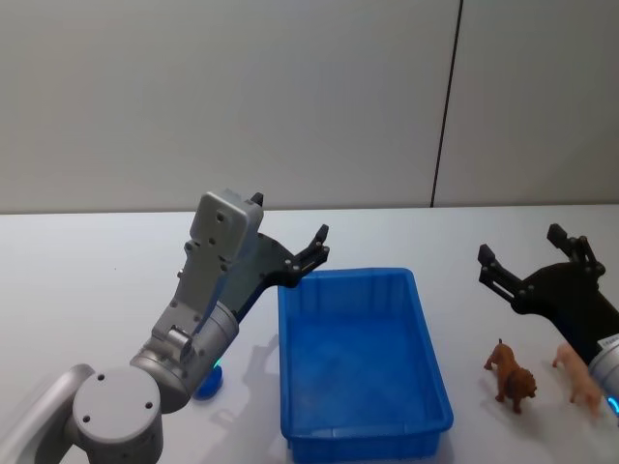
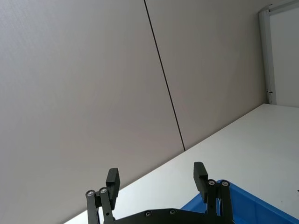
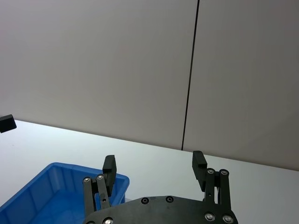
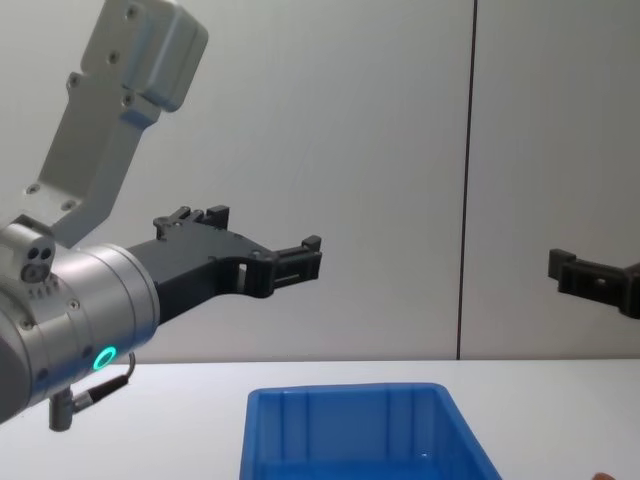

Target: Pick up the two dolls from the table and place them into the box.

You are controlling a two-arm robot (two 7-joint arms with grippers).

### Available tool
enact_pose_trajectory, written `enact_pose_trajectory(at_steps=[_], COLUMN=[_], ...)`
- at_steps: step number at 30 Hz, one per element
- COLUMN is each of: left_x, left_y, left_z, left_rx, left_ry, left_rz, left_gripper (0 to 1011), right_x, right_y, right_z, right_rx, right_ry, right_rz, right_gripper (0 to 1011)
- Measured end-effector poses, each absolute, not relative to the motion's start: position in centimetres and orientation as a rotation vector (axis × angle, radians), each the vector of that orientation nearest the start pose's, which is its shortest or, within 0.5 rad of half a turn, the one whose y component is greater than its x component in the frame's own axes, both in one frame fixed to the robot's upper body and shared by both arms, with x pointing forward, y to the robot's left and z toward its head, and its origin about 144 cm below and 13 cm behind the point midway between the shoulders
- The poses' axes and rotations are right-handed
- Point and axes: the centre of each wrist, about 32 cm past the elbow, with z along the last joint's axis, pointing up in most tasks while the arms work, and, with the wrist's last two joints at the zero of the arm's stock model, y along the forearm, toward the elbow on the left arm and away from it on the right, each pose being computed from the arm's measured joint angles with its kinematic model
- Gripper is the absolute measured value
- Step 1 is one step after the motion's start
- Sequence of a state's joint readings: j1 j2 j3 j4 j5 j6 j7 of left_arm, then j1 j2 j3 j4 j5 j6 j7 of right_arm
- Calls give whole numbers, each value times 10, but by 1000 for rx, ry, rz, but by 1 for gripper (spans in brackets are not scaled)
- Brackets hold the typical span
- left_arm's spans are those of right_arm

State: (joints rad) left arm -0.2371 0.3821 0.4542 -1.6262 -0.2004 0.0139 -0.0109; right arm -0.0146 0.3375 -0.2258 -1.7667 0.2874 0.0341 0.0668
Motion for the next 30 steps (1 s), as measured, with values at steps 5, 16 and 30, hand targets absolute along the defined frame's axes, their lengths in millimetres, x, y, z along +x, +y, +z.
enact_pose_trajectory(at_steps=[5, 16, 30], left_x=[492, 492, 492], left_y=[198, 198, 198], left_z=[1204, 1204, 1204], left_rx=[61, 61, 61], left_ry=[-268, -268, -268], left_rz=[1124, 1124, 1124], left_gripper=[1001, 1001, 1001], right_x=[443, 443, 447], right_y=[-237, -237, -249], right_z=[1189, 1189, 1186], right_rx=[26, 26, 3], right_ry=[-75, -75, -76], right_rz=[-1230, -1230, -1206], right_gripper=[1001, 1001, 1001])
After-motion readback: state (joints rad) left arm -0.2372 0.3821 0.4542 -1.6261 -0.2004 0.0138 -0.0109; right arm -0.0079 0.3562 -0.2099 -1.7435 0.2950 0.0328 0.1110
